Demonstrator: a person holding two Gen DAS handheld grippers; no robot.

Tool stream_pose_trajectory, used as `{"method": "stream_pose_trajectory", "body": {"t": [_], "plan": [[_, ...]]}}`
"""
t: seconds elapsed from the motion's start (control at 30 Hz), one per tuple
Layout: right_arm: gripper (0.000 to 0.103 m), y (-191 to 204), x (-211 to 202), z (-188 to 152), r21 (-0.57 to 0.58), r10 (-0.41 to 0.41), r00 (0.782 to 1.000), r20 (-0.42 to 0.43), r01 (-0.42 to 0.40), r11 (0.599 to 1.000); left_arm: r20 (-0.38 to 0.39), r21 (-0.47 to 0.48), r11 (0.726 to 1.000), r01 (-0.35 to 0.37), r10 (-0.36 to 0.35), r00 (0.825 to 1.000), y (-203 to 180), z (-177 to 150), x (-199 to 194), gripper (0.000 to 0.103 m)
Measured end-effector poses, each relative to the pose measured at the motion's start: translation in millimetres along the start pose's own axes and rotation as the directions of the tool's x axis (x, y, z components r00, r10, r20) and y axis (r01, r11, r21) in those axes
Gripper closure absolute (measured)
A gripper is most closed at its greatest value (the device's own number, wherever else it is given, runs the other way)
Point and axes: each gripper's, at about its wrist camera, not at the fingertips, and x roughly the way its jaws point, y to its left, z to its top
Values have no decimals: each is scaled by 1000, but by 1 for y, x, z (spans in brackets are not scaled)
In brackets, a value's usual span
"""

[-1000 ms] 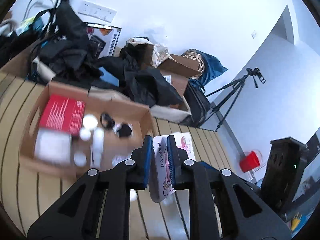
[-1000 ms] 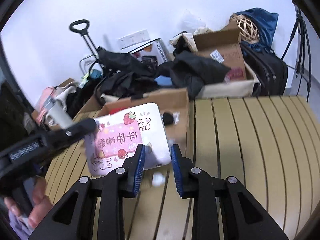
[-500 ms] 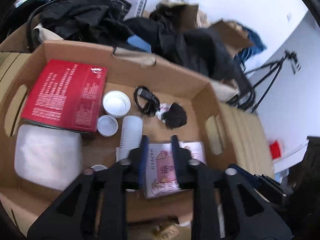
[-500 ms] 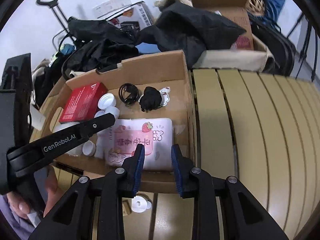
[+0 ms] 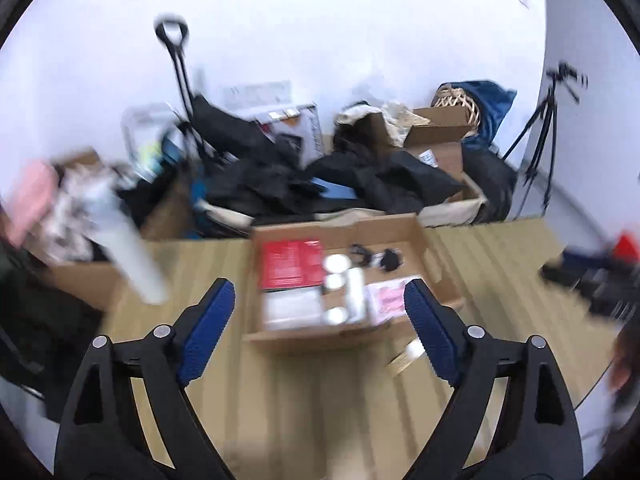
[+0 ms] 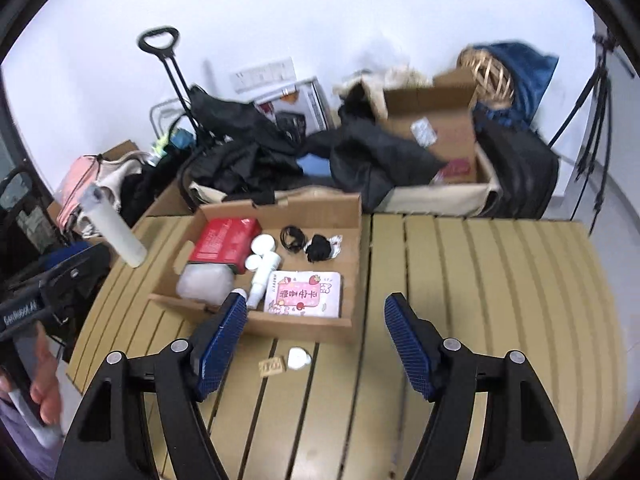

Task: Organize objects
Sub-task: 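Withdraw both grippers from the tray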

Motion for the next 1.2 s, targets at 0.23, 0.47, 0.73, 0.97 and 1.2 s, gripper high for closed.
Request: {"method": "stream_pose_trajectory", "body": {"t": [0.23,0.47,0.73,0.97,1.2], "plan": [[21,14,-103,-34,-46,24,997,76,-21,999,12,24,999,-26,26,1000,-4,-51,-100,0],[21,41,-174,-120,-121,70,995,73,-61,991,27,-6,1000,2,-1,1000,-16,-118,-177,0],[20,58,-200,-222,-143,53,955,292,-12,990,11,-29,999,18,-18,1000,-30,-174,-203,0],[20,57,-176,-234,-149,45,972,231,-10,989,-75,-75,996,55,-60,995,-29,-187,-178,0],[20,37,-129,-224,-127,-13,988,156,33,991,-126,-164,983,87,-108,986,-36,-185,-96,0]]}}
